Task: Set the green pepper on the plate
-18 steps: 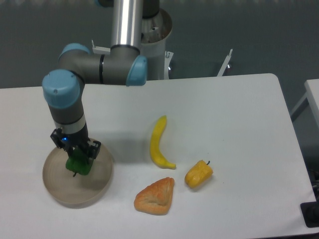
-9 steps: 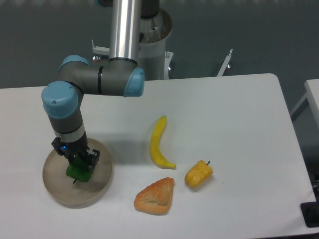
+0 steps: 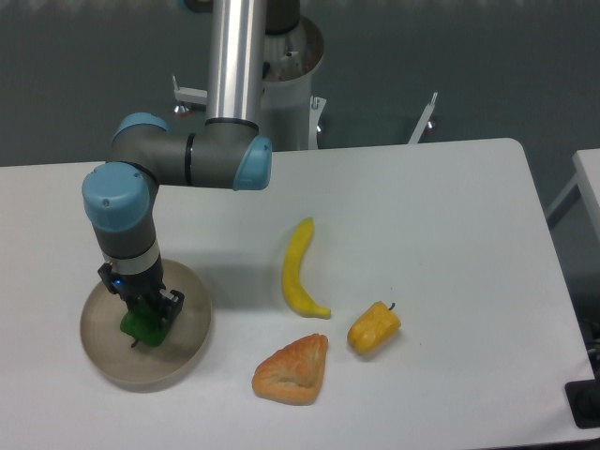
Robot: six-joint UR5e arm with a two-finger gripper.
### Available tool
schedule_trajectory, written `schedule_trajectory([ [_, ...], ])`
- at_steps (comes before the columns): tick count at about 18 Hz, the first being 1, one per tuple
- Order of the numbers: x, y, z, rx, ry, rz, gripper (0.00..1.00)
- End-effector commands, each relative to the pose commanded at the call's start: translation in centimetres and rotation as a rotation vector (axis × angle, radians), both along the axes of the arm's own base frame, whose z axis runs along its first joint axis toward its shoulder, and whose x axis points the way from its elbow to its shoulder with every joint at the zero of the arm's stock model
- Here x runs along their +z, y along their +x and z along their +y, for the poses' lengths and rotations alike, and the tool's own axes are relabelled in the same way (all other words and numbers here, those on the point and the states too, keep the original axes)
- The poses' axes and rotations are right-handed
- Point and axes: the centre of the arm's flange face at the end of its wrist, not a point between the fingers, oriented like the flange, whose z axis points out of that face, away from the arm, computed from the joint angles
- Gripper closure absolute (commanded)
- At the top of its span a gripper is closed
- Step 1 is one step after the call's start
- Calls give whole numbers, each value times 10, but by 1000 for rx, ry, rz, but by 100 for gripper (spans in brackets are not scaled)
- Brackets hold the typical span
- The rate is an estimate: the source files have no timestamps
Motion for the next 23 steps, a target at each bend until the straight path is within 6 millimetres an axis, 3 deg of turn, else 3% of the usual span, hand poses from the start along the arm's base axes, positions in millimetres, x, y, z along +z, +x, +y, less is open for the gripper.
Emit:
schedule_trajectory([
  [8, -7, -1, -1, 4, -10, -4, 65],
  [11, -6, -3, -1, 7, -8, -15, 51],
  [12, -6, -4, -2, 7, -9, -16, 41],
  [14, -6, -5, -2, 5, -9, -16, 12],
  [16, -1, -6, -3, 5, -2, -14, 2],
  [20, 20, -25, -7, 25, 28, -16, 0],
  [23, 43, -53, -15, 40, 57, -12, 0],
])
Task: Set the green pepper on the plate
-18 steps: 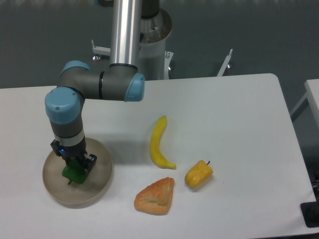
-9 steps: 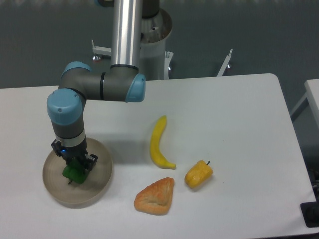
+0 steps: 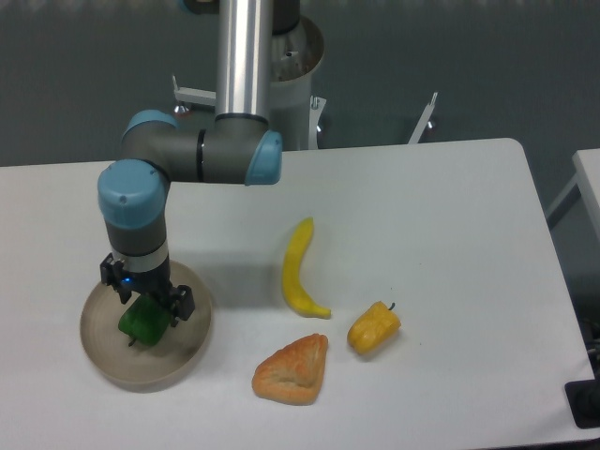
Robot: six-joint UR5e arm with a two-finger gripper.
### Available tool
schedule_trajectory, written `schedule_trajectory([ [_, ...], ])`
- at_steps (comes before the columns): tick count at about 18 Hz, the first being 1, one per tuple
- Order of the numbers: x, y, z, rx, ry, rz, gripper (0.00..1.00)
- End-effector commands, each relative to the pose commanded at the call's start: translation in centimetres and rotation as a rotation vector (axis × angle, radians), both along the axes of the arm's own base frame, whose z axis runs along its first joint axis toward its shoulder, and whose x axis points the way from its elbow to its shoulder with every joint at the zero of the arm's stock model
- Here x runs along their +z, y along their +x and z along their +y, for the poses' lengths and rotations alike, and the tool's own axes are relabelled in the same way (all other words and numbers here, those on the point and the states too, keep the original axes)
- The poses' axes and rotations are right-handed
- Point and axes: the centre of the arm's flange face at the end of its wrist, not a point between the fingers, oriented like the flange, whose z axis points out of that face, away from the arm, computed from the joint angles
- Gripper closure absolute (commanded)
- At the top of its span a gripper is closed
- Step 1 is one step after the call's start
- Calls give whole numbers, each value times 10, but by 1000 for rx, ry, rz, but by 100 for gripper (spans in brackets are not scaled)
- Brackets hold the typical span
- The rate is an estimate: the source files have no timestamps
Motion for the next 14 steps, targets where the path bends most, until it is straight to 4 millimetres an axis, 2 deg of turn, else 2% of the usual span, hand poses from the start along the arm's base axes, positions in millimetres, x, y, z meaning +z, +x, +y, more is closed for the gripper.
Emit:
schedule_trajectory([
  [3, 25, -38, -16, -36, 19, 33, 0],
  [6, 39, -81, -31, -52, 14, 64, 0],
  [12, 44, -165, -62, -141, 2, 127, 0],
  [14, 45, -186, -71, -196, -12, 173, 0],
])
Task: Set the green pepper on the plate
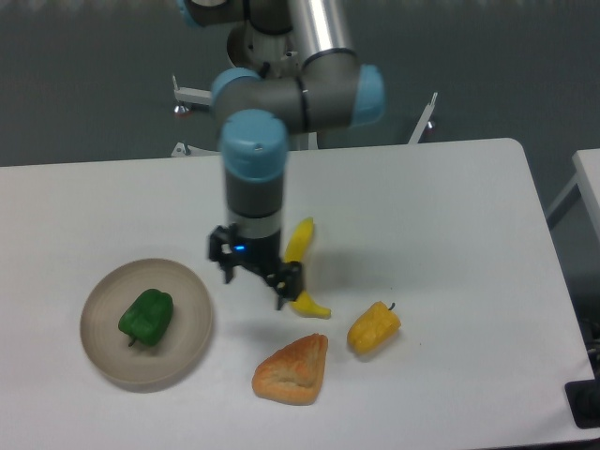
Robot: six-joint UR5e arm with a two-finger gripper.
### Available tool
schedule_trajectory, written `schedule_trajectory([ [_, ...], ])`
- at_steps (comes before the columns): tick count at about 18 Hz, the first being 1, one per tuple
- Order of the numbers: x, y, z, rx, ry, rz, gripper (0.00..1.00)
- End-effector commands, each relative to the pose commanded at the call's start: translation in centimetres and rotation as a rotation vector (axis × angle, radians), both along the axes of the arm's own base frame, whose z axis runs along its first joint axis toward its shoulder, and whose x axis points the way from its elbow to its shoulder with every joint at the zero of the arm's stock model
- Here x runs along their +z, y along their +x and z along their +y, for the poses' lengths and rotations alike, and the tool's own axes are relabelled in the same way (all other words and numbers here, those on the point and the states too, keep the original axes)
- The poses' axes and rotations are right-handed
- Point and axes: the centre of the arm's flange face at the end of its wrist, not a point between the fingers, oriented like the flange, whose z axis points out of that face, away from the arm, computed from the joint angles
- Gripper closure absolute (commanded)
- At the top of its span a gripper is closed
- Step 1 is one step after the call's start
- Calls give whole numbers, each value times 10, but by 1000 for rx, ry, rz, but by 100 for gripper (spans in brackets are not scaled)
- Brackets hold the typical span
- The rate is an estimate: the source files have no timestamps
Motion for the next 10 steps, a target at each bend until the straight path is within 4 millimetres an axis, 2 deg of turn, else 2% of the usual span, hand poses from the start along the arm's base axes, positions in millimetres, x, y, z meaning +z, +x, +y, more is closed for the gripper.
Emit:
schedule_trajectory([
  [4, 0, -42, -15, -94, -36, 81, 0],
  [8, 0, -65, -23, -129, -49, 111, 0],
  [10, 2, -68, -24, -141, -49, 116, 0],
])
